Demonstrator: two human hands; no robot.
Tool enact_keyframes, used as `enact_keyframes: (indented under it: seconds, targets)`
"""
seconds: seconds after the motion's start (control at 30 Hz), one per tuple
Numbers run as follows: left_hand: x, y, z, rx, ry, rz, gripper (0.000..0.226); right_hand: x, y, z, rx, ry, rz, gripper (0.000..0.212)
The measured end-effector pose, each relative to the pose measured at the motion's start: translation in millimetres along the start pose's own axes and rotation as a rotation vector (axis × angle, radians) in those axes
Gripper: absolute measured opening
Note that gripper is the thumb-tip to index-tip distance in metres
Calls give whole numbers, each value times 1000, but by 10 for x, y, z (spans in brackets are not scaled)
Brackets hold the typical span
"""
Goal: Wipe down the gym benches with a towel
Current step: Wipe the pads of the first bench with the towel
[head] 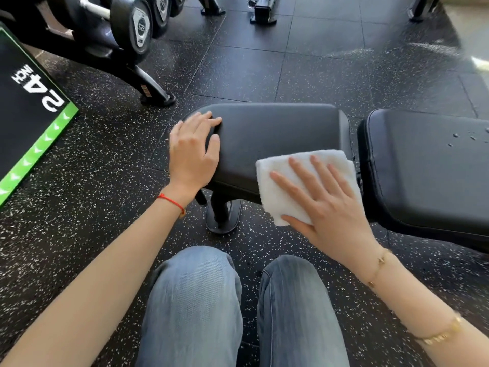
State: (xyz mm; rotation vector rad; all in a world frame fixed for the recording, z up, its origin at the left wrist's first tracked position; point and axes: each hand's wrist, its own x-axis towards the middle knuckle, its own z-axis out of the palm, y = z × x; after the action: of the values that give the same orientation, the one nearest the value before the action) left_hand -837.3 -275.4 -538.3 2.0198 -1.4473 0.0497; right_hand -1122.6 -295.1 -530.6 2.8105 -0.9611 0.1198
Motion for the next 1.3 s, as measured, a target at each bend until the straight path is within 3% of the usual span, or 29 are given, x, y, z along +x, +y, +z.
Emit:
enact_keyframes:
  seconds: [0.2,0.4,0.53,0.7,0.93,1.2,1.3]
  targets:
    - [12,30,-28,-34,-38,-10,45,515,-433,-35,-73,-40,-61,75]
    - [3,-68,-164,7,-178,64,48,239,-325,53,-111,69,-69,71]
    - [-54,-220,-236,28,-139,84,42,369,-397,22,-100,57,-47,72]
    - [-87,-368,-259,-183,-146,89,38,839,-822,34,-155,32,-52,68]
    - [-96,-478,-227,-208,-119,143,36,279,-549,268,-367,317,-3,61]
    - [-97,-448,-216,-214,-103,133,37,742,-890,181,-230,163,60,66]
    - [-99,-451,-220,-215,-104,135,37,624,-795,222,-279,242,44,65]
